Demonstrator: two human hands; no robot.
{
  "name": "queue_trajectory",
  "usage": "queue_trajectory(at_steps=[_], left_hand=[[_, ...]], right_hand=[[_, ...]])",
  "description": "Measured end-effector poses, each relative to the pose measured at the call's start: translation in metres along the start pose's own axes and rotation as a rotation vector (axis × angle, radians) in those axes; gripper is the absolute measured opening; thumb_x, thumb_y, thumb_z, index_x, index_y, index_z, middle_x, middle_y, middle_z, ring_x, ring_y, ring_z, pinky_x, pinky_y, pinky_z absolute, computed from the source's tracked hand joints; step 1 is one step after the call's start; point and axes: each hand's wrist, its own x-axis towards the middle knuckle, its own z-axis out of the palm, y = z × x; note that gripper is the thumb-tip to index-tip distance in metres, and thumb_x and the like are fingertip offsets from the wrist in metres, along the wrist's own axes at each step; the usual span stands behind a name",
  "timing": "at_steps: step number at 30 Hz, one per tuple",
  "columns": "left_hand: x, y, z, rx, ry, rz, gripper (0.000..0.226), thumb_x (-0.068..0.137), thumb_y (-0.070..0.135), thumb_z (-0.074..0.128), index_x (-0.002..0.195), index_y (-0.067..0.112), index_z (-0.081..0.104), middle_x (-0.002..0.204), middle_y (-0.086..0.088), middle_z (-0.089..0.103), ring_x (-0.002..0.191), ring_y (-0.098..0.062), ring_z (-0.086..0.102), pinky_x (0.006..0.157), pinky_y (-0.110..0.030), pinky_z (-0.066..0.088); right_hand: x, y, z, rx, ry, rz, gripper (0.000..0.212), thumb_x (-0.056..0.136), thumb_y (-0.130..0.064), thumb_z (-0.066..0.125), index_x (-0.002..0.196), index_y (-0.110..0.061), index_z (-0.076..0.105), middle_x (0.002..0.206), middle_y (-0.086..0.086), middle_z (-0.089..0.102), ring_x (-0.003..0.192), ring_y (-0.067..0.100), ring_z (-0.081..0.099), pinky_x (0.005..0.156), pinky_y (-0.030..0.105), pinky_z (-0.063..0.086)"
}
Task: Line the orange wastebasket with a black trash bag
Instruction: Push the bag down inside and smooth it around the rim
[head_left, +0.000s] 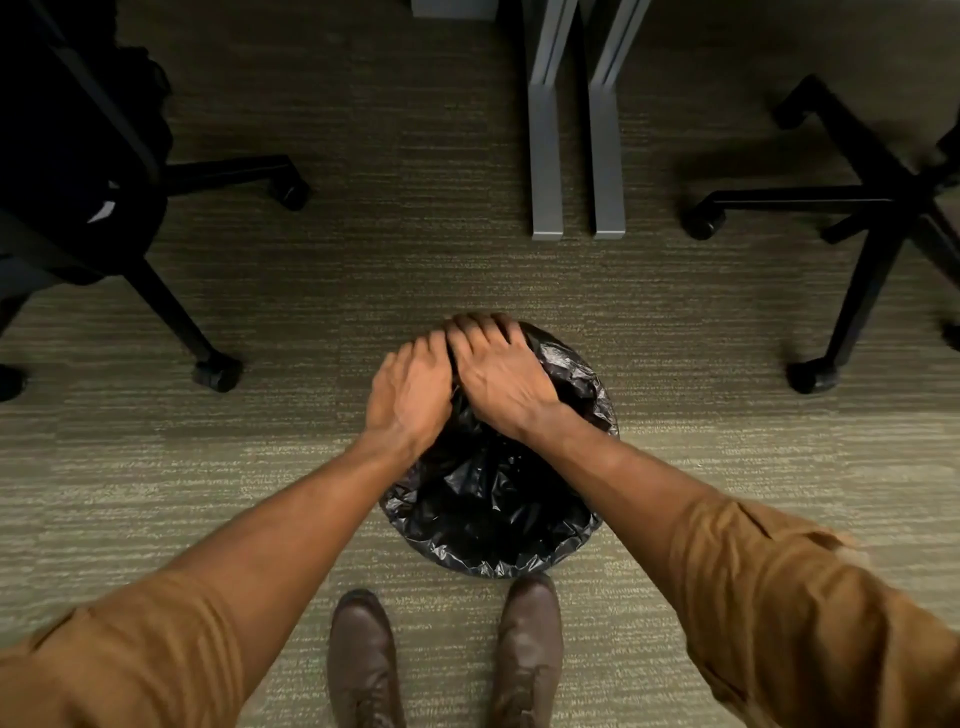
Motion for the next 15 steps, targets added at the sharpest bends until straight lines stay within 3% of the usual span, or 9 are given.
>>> queue_trajectory(at_steps=[4, 8, 10, 13, 15], left_hand=[[0.013, -0.012, 0.0, 0.019, -0.067, 0.008, 0.058, 0.095, 0.001, 0.062, 0.151, 0.004, 0.047, 0.131, -0.019, 0.072, 0.117, -0.041, 0.074, 0.092, -0.051, 0.06], [0.01, -0.025, 0.005, -0.045, -0.123, 0.043, 0.068, 0.095, -0.003, 0.06, 0.159, 0.006, 0.038, 0.129, -0.022, 0.07, 0.107, -0.044, 0.074, 0.089, -0.054, 0.06], [0.006, -0.03, 0.008, -0.076, -0.115, 0.039, 0.061, 0.098, -0.001, 0.056, 0.156, 0.007, 0.038, 0.125, -0.021, 0.07, 0.099, -0.043, 0.074, 0.085, -0.054, 0.059], [0.003, -0.037, 0.015, -0.118, -0.094, 0.035, 0.047, 0.103, 0.002, 0.052, 0.148, 0.008, 0.04, 0.115, -0.02, 0.071, 0.078, -0.034, 0.066, 0.078, -0.052, 0.061], [0.003, -0.04, 0.019, -0.135, -0.089, 0.039, 0.04, 0.106, 0.005, 0.05, 0.145, 0.009, 0.039, 0.114, -0.021, 0.071, 0.079, -0.038, 0.069, 0.074, -0.051, 0.06]], right_hand=[[0.02, 0.018, 0.005, -0.059, -0.093, 0.017, 0.05, 0.102, -0.017, 0.034, 0.15, -0.007, 0.048, 0.14, 0.02, 0.062, 0.129, 0.041, 0.059, 0.11, 0.053, 0.047], [0.011, 0.048, 0.013, 0.123, -0.123, 0.083, 0.046, 0.106, -0.019, 0.053, 0.151, -0.01, 0.046, 0.135, 0.019, 0.063, 0.122, 0.041, 0.063, 0.098, 0.054, 0.055], [0.001, 0.065, 0.016, 0.257, -0.138, 0.115, 0.045, 0.11, -0.028, 0.051, 0.151, -0.013, 0.042, 0.133, 0.019, 0.063, 0.115, 0.043, 0.067, 0.089, 0.056, 0.059], [-0.021, 0.094, 0.024, 0.363, -0.141, 0.168, 0.044, 0.112, -0.036, 0.051, 0.148, -0.013, 0.041, 0.126, 0.022, 0.068, 0.099, 0.048, 0.073, 0.077, 0.047, 0.056], [-0.039, 0.107, 0.03, 0.406, -0.123, 0.211, 0.048, 0.11, -0.041, 0.055, 0.145, -0.01, 0.045, 0.117, 0.026, 0.074, 0.095, 0.049, 0.074, 0.074, 0.044, 0.054]])
